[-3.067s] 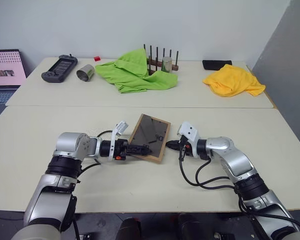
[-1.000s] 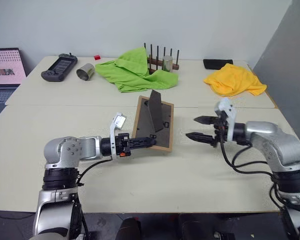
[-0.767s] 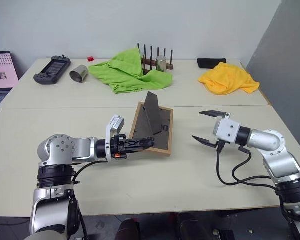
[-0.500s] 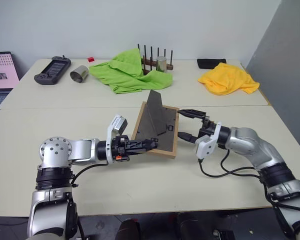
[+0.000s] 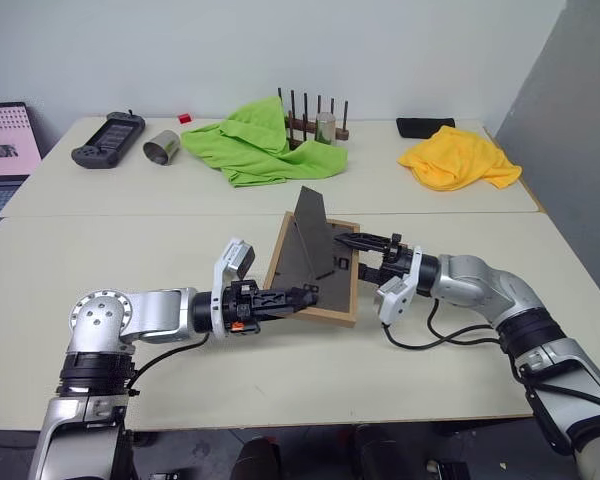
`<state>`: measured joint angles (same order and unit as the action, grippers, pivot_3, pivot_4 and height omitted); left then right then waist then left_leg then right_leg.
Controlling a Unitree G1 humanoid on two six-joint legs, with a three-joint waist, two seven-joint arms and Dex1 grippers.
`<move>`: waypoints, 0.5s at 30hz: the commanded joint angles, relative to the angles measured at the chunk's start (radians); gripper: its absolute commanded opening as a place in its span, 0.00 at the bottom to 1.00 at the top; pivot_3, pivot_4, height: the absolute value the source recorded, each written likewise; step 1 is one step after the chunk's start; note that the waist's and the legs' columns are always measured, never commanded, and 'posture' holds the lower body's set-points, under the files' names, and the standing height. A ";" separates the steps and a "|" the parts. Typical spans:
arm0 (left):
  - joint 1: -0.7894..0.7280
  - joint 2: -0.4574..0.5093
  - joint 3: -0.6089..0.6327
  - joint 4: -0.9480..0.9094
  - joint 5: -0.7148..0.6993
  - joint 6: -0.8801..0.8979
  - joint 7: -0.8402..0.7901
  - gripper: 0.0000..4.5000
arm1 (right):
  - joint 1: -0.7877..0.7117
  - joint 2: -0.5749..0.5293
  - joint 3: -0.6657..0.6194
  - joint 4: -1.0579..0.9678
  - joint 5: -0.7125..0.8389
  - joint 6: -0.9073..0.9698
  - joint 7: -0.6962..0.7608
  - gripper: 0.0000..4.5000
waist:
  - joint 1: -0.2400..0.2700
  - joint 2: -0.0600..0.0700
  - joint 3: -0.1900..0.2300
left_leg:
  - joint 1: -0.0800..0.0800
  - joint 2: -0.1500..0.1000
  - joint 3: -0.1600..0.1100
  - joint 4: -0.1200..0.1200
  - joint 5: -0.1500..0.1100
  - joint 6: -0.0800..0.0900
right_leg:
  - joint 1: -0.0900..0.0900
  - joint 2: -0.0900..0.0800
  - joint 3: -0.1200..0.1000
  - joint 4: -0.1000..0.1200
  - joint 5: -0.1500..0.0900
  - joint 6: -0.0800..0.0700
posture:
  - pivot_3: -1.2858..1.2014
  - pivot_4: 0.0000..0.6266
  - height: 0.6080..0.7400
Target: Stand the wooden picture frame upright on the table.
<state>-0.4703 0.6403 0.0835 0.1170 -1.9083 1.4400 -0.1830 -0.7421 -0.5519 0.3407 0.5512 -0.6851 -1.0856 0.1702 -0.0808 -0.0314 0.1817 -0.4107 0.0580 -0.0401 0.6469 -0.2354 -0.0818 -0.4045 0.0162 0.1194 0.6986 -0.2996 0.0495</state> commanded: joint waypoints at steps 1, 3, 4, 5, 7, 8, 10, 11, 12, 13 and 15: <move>0.006 0.031 -0.022 -0.047 -0.064 -0.049 0.006 0.31 | -0.018 -0.014 -0.012 -0.014 0.030 -0.019 -0.023 0.34 | 0.000 0.000 0.000 | 0.000 0.000 0.000 0.000 0.000 0.000 | 0.000 0.000 0.000 0.000 0.000 0.000 | 0.52 0.24 1.00; 0.006 0.039 -0.029 -0.057 -0.064 -0.067 0.007 0.46 | -0.020 -0.014 -0.014 -0.014 0.040 -0.019 -0.022 0.31 | 0.000 0.000 0.000 | 0.000 0.000 0.000 0.000 0.000 0.000 | 0.000 0.000 0.000 0.000 0.000 0.000 | 0.52 0.24 1.00; 0.007 0.044 -0.029 -0.058 -0.064 -0.077 0.006 0.48 | -0.019 -0.013 -0.015 -0.015 0.051 -0.017 -0.018 0.31 | 0.000 0.000 0.000 | 0.000 0.000 0.000 0.000 0.000 0.000 | 0.000 0.000 0.000 0.000 0.000 0.000 | 0.52 0.24 1.00; 0.003 0.050 -0.024 -0.050 -0.059 -0.088 0.003 0.54 | -0.018 -0.013 -0.018 -0.015 0.072 -0.016 -0.010 0.29 | 0.000 0.000 0.000 | 0.000 -0.001 0.000 0.000 0.000 0.000 | 0.000 0.000 0.000 0.000 0.000 0.000 | 0.52 0.24 1.00; -0.005 0.065 -0.016 -0.035 -0.058 -0.104 -0.005 0.63 | -0.014 -0.010 -0.021 -0.013 0.123 -0.004 0.014 0.28 | 0.000 0.000 0.000 | 0.000 -0.001 -0.001 0.000 0.000 0.000 | 0.000 0.000 0.000 0.000 0.000 0.000 | 0.52 0.24 1.00; -0.013 0.080 -0.001 -0.024 -0.050 -0.109 -0.016 0.66 | -0.006 -0.006 -0.023 -0.011 0.192 0.018 0.049 0.28 | 0.000 0.000 0.000 | 0.000 -0.001 -0.001 0.000 0.000 0.000 | 0.000 0.000 0.000 0.000 0.000 0.000 | 0.52 0.24 1.00; -0.033 0.131 0.052 0.018 -0.023 -0.122 -0.045 0.77 | 0.021 -0.004 -0.016 -0.039 0.378 0.083 0.161 0.28 | 0.000 0.000 0.000 | 0.000 -0.001 -0.001 0.000 0.000 0.000 | 0.000 0.000 0.000 0.000 0.000 0.000 | 0.52 0.24 1.00; -0.039 0.150 0.070 0.030 -0.008 -0.129 -0.056 0.82 | 0.031 -0.005 -0.017 -0.056 0.440 0.109 0.200 0.28 | -0.001 0.000 0.000 | 0.000 -0.001 -0.001 0.000 0.000 0.001 | 0.000 0.000 0.000 0.000 0.000 0.000 | 0.52 0.24 1.00; -0.046 0.168 0.090 0.044 0.002 -0.138 -0.065 0.87 | 0.038 -0.012 -0.016 -0.075 0.483 0.125 0.236 0.28 | -0.001 0.000 0.000 | 0.000 0.000 -0.001 0.000 0.000 0.001 | 0.001 0.000 -0.001 0.000 0.000 0.000 | 0.52 0.24 1.00; -0.052 0.188 0.115 0.057 0.023 -0.154 -0.074 0.90 | 0.047 -0.018 -0.013 -0.096 0.542 0.168 0.297 0.28 | -0.001 0.000 0.000 | 0.000 0.000 -0.002 0.000 0.000 0.001 | 0.001 0.000 -0.001 0.000 0.000 0.000 | 0.52 0.24 1.00; -0.057 0.220 0.151 0.056 0.076 -0.170 -0.100 0.99 | 0.070 -0.023 -0.011 -0.144 0.678 0.283 0.426 0.28 | -0.002 0.001 0.000 | 0.000 -0.001 -0.001 0.000 -0.001 0.003 | 0.001 0.000 -0.001 0.000 0.000 0.000 | 0.52 0.24 1.00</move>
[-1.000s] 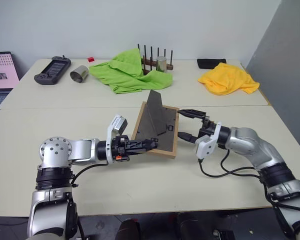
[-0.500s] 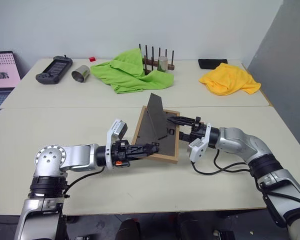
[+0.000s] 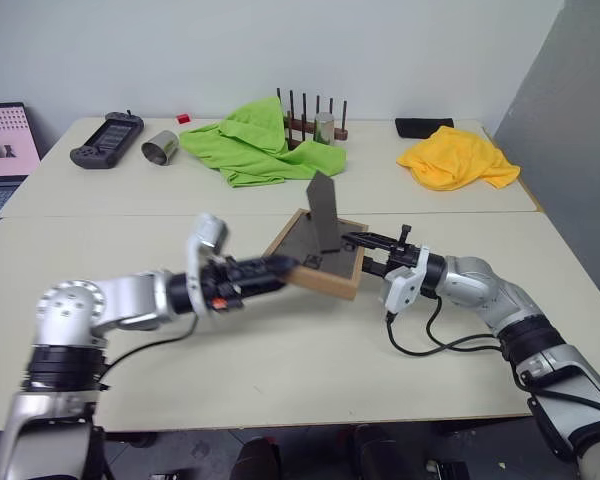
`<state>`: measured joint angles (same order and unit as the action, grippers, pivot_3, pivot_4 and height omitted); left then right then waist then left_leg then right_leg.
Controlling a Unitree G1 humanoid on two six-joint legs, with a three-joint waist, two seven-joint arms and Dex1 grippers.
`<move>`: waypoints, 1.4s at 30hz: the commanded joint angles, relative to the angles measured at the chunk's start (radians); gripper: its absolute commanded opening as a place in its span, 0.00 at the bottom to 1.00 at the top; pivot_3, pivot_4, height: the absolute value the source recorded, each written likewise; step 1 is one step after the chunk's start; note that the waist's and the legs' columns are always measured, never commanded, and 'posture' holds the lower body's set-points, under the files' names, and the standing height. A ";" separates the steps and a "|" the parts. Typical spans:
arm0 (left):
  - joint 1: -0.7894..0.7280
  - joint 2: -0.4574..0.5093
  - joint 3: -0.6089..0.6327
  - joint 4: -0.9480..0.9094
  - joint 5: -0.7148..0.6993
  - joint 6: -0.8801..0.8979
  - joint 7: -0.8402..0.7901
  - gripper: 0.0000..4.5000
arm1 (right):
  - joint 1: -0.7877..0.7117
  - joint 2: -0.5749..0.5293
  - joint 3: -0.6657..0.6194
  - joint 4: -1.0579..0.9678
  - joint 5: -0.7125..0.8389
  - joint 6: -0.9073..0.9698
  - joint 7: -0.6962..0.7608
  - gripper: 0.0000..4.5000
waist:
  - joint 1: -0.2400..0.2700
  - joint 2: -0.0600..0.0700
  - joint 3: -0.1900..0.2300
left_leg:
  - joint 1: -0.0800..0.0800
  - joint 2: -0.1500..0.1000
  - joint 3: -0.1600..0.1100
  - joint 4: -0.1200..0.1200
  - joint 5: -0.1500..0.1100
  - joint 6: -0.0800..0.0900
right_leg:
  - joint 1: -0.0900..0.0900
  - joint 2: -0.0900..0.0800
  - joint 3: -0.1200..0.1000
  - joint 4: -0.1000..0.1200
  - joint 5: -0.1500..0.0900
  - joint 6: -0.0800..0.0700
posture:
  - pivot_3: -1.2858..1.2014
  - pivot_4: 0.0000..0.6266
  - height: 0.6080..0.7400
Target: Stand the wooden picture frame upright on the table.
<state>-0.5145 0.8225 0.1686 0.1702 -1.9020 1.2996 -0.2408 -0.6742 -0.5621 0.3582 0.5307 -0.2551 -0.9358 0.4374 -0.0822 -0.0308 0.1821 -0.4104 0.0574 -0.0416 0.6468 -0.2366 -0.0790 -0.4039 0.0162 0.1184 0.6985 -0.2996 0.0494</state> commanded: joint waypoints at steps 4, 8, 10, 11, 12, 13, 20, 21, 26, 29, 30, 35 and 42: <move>0.085 0.070 0.088 -0.252 0.364 -0.166 -0.063 1.00 | 0.037 0.015 -0.074 -0.339 0.734 0.836 0.445 0.28 | 0.001 0.001 0.000 | 0.000 0.003 -0.002 0.000 0.001 -0.003 | 0.001 0.000 -0.002 -0.001 0.000 0.000 | 0.52 0.24 1.00; 0.192 0.036 0.049 -0.483 0.624 -0.338 -0.130 1.00 | -0.056 0.076 -0.153 -0.309 0.901 1.212 0.459 0.28 | 0.010 0.002 0.001 | 0.000 0.003 -0.001 -0.001 0.001 -0.003 | 0.001 0.000 -0.003 -0.001 0.000 -0.001 | 0.52 0.24 1.00; 0.237 0.022 0.026 -0.536 0.741 -0.411 -0.156 1.00 | -0.087 0.094 -0.171 -0.259 0.912 1.286 0.507 0.28 | 0.012 0.003 0.002 | 0.000 0.002 0.000 -0.001 0.001 -0.002 | 0.000 0.000 -0.002 -0.001 0.000 -0.001 | 0.52 0.24 1.00; 0.247 0.009 0.023 -0.543 0.771 -0.430 -0.160 1.00 | -0.099 0.101 -0.181 -0.236 0.909 1.308 0.519 0.28 | 0.015 0.003 0.002 | 0.000 0.002 0.000 -0.001 0.001 -0.002 | 0.000 0.001 -0.002 -0.001 -0.001 -0.001 | 0.52 0.24 1.00; 0.255 -0.004 0.021 -0.548 0.801 -0.450 -0.161 1.00 | -0.111 0.109 -0.186 -0.207 0.898 1.317 0.533 0.28 | 0.017 0.003 0.002 | -0.001 0.002 0.000 -0.001 0.001 -0.001 | 0.000 0.001 -0.002 -0.001 -0.001 -0.001 | 0.52 0.24 1.00; 0.261 -0.014 0.018 -0.551 0.828 -0.466 -0.168 1.00 | -0.121 0.118 -0.192 -0.180 0.884 1.318 0.545 0.28 | 0.022 0.003 0.002 | -0.001 0.002 0.000 -0.001 0.001 -0.001 | 0.000 0.001 -0.002 -0.001 -0.001 -0.001 | 0.52 0.24 1.00; 0.275 -0.046 0.021 -0.537 0.918 -0.489 -0.225 1.00 | -0.122 0.176 -0.194 -0.009 0.775 1.273 0.607 0.28 | 0.025 0.003 0.002 | -0.005 0.002 0.000 -0.001 0.001 -0.001 | -0.003 0.001 -0.003 -0.003 -0.001 -0.001 | 0.52 0.24 1.00; 0.275 -0.049 0.021 -0.534 0.927 -0.488 -0.231 1.00 | -0.116 0.186 -0.197 0.006 0.762 1.262 0.606 0.28 | 0.025 0.003 0.002 | -0.005 0.002 0.000 -0.001 0.001 -0.001 | -0.003 0.001 -0.003 -0.003 -0.001 -0.001 | 0.52 0.24 1.00; 0.263 -0.059 0.022 -0.526 0.961 -0.478 -0.259 1.00 | -0.079 0.217 -0.201 0.014 0.704 1.214 0.612 0.28 | 0.024 0.003 0.002 | -0.004 0.002 0.000 -0.001 0.001 -0.001 | -0.003 0.001 -0.003 -0.002 -0.001 -0.001 | 0.52 0.24 1.00; 0.255 -0.064 0.017 -0.516 0.984 -0.475 -0.274 1.00 | -0.057 0.221 -0.204 -0.010 0.682 1.216 0.613 0.28 | 0.024 0.003 0.002 | -0.004 0.002 0.000 -0.001 0.001 -0.001 | -0.003 0.001 -0.004 -0.002 -0.001 -0.001 | 0.52 0.24 1.00; 0.250 -0.068 0.015 -0.508 0.991 -0.474 -0.279 1.00 | -0.046 0.220 -0.207 -0.027 0.686 1.232 0.612 0.28 | 0.024 0.003 0.002 | -0.004 0.002 0.000 -0.001 0.001 -0.001 | -0.003 0.001 -0.004 -0.002 -0.001 -0.001 | 0.52 0.24 1.00; 0.224 -0.078 0.001 -0.485 1.024 -0.470 -0.303 1.00 | -0.010 0.206 -0.223 -0.084 0.680 1.263 0.602 0.61 | 0.025 0.003 0.002 | -0.004 0.002 -0.001 -0.001 0.001 -0.001 | -0.002 0.001 -0.004 -0.002 -0.001 -0.001 | 0.52 0.24 1.00; 0.208 -0.090 -0.026 -0.463 1.064 -0.462 -0.342 1.00 | 0.141 0.069 -0.272 -0.296 0.698 1.359 0.634 0.98 | 0.028 0.003 0.002 | -0.005 0.002 -0.002 -0.001 0.001 -0.001 | -0.002 0.001 -0.005 -0.002 -0.001 -0.001 | 0.52 0.24 1.00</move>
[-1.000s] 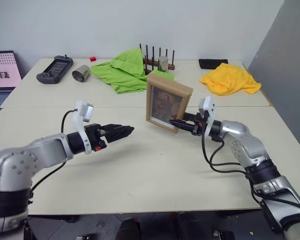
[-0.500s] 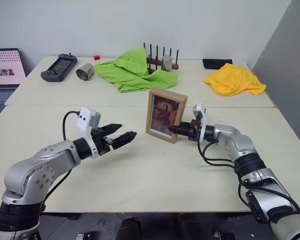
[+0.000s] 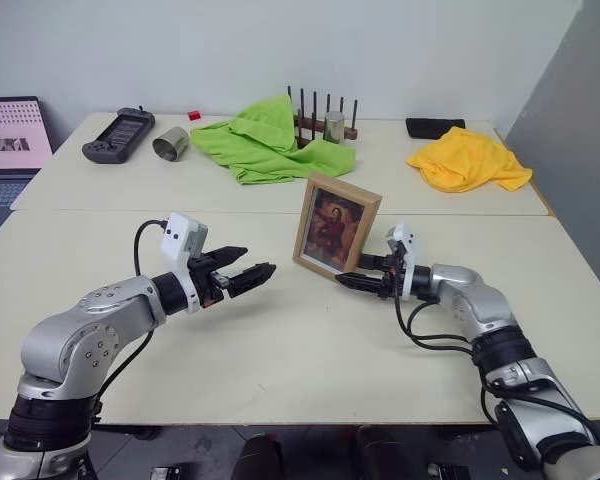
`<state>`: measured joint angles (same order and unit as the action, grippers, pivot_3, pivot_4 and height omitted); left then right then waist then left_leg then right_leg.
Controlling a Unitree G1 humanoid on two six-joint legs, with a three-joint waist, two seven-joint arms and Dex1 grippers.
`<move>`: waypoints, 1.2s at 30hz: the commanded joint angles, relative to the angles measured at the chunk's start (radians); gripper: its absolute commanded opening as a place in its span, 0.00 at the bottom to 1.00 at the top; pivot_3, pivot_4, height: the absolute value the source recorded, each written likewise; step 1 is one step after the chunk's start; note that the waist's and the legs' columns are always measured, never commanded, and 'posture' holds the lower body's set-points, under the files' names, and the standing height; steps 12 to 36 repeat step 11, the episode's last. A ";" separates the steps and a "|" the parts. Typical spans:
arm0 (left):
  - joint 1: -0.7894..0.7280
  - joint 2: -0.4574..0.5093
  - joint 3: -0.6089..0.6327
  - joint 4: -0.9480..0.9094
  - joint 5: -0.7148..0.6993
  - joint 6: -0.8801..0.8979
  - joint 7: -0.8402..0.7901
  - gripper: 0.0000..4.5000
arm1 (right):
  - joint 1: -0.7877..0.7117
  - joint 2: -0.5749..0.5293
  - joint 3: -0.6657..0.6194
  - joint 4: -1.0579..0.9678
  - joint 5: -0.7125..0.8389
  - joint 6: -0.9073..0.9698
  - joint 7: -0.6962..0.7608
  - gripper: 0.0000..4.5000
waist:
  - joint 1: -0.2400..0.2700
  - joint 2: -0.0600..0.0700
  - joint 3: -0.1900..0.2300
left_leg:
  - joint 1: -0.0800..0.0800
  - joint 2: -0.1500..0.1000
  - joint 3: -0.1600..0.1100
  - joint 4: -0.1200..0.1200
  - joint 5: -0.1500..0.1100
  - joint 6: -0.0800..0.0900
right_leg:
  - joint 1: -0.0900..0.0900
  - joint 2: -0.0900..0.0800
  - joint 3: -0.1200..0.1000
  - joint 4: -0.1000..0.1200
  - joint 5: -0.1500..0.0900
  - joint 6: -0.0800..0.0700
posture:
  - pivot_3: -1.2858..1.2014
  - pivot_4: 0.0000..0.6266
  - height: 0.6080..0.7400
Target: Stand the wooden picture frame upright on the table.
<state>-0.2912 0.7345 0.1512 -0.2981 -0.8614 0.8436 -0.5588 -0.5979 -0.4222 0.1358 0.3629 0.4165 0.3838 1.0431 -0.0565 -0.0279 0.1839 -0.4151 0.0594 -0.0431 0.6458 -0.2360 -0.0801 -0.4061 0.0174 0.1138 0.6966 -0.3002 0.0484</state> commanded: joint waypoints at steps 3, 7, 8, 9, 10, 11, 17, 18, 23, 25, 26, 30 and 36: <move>-0.024 -0.003 -0.016 0.025 0.039 -0.007 -0.041 1.00 | 0.140 -0.147 -0.091 -0.237 0.053 0.094 0.036 0.98 | 0.005 0.000 0.000 | 0.000 -0.001 -0.001 0.000 0.000 0.000 | 0.000 0.000 0.000 0.000 0.000 0.000 | 0.52 0.24 1.00; -0.041 0.005 -0.016 0.057 0.058 -0.007 -0.081 1.00 | 0.214 -0.231 -0.155 -0.400 0.067 0.138 -0.005 0.98 | -0.002 0.000 0.000 | 0.000 -0.001 -0.001 0.000 0.000 0.000 | 0.000 0.000 0.000 0.000 0.000 0.000 | 0.52 0.24 1.00; -0.051 0.010 -0.016 0.069 0.066 -0.010 -0.091 1.00 | 0.227 -0.247 -0.176 -0.446 0.073 0.157 -0.026 0.98 | -0.002 0.000 0.000 | 0.000 0.000 -0.001 0.000 0.000 0.000 | 0.000 0.001 0.000 0.000 0.000 0.000 | 0.52 0.24 1.00; -0.057 0.013 -0.016 0.078 0.072 -0.012 -0.099 1.00 | 0.235 -0.256 -0.190 -0.478 0.077 0.171 -0.040 0.98 | -0.004 0.000 0.000 | 0.000 0.000 -0.001 0.000 0.000 0.000 | 0.000 0.001 0.000 0.000 0.000 0.000 | 0.52 0.24 1.00; -0.064 0.021 -0.021 0.088 0.087 -0.020 -0.110 1.00 | 0.240 -0.264 -0.207 -0.514 0.091 0.194 -0.056 0.98 | -0.005 0.000 0.000 | 0.001 0.001 -0.001 0.000 0.000 0.000 | 0.000 0.002 0.000 0.000 0.000 0.000 | 0.52 0.24 1.00; -0.073 0.034 -0.025 0.098 0.094 -0.019 -0.132 1.00 | 0.246 -0.268 -0.231 -0.558 0.114 0.230 -0.079 0.98 | -0.005 0.000 0.000 | 0.001 0.001 -0.001 0.000 0.000 0.000 | 0.000 0.003 0.000 0.000 0.000 0.000 | 0.52 0.24 1.00; -0.073 0.034 -0.025 0.098 0.094 -0.019 -0.132 1.00 | 0.246 -0.268 -0.231 -0.558 0.114 0.230 -0.079 0.98 | -0.005 0.000 0.000 | 0.001 0.001 -0.001 0.000 0.000 0.000 | 0.000 0.003 0.000 0.000 0.000 0.000 | 0.52 0.24 1.00; -0.073 0.034 -0.025 0.098 0.094 -0.019 -0.132 1.00 | 0.246 -0.268 -0.231 -0.558 0.114 0.230 -0.079 0.98 | -0.005 0.000 0.000 | 0.001 0.001 -0.001 0.000 0.000 0.000 | 0.000 0.003 0.000 0.000 0.000 0.000 | 0.52 0.24 1.00; -0.073 0.034 -0.025 0.098 0.094 -0.019 -0.132 1.00 | 0.246 -0.268 -0.231 -0.558 0.114 0.230 -0.079 0.98 | -0.005 0.000 0.000 | 0.001 0.001 -0.001 0.000 0.000 0.000 | 0.000 0.003 0.000 0.000 0.000 0.000 | 0.52 0.24 1.00; -0.073 0.034 -0.025 0.098 0.094 -0.019 -0.132 1.00 | 0.246 -0.268 -0.231 -0.558 0.114 0.230 -0.079 0.98 | -0.005 0.000 0.000 | 0.001 0.001 -0.001 0.000 0.000 0.000 | 0.000 0.003 0.000 0.000 0.000 0.000 | 0.52 0.24 1.00; -0.073 0.034 -0.025 0.098 0.094 -0.019 -0.132 1.00 | 0.246 -0.268 -0.231 -0.558 0.114 0.230 -0.079 0.98 | -0.005 0.000 0.000 | 0.001 0.001 -0.001 0.000 0.000 0.000 | 0.000 0.003 0.000 0.000 0.000 0.000 | 0.52 0.24 1.00; -0.073 0.034 -0.025 0.098 0.094 -0.019 -0.132 1.00 | 0.246 -0.268 -0.231 -0.558 0.114 0.230 -0.079 0.98 | -0.005 0.000 0.000 | 0.001 0.001 -0.001 0.000 0.000 0.000 | 0.000 0.003 0.000 0.000 0.000 0.000 | 0.52 0.24 1.00; -0.073 0.034 -0.025 0.098 0.094 -0.019 -0.132 1.00 | 0.246 -0.268 -0.231 -0.558 0.114 0.230 -0.079 0.98 | -0.005 0.000 0.000 | 0.001 0.001 -0.001 0.000 0.000 0.000 | 0.000 0.003 0.000 0.000 0.000 0.000 | 0.52 0.24 1.00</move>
